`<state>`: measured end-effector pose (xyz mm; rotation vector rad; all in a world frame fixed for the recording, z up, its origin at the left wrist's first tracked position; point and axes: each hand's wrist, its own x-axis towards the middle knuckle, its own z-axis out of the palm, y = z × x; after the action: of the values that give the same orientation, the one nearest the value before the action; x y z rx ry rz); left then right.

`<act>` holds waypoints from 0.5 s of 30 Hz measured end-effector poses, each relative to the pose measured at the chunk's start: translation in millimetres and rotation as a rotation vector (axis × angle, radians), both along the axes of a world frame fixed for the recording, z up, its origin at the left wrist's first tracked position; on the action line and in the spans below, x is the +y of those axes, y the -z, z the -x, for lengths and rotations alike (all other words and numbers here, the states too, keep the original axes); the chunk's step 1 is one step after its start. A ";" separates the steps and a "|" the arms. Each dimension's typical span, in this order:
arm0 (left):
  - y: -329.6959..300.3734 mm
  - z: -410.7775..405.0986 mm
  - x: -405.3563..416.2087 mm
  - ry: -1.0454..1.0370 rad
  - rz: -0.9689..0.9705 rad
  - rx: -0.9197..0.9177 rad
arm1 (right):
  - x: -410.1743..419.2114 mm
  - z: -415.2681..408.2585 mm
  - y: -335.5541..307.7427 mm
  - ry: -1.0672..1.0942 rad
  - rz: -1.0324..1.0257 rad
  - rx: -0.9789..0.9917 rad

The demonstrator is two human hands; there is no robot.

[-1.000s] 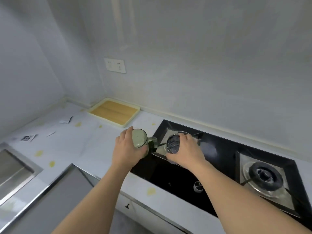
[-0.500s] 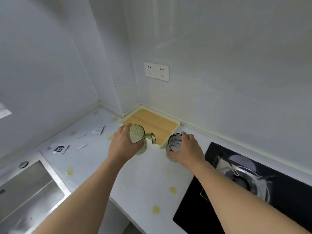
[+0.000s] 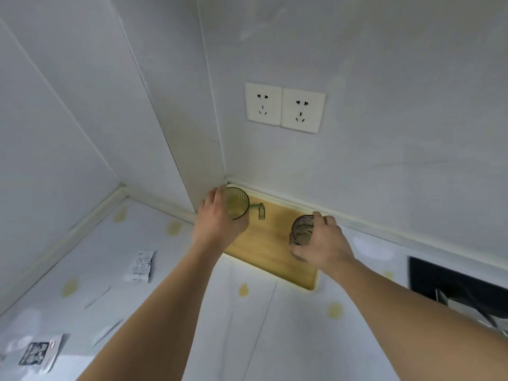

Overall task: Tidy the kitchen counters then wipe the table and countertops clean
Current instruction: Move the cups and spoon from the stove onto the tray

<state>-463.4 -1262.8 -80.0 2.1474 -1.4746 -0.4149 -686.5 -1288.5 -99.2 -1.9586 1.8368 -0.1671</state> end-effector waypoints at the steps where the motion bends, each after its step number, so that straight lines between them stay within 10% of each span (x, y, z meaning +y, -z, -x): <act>1: 8.3 -5.9 -11.6 0.018 0.000 -0.011 | -8.5 -8.0 4.6 0.006 -0.003 0.012; 15: 65.8 -45.7 -82.4 0.139 -0.129 -0.049 | -66.2 -60.8 41.1 0.013 -0.014 0.124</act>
<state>-417.7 -1345.2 -145.8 2.1749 -1.6728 -0.5230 -625.7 -1354.7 -140.2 -1.9883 1.9236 -0.0372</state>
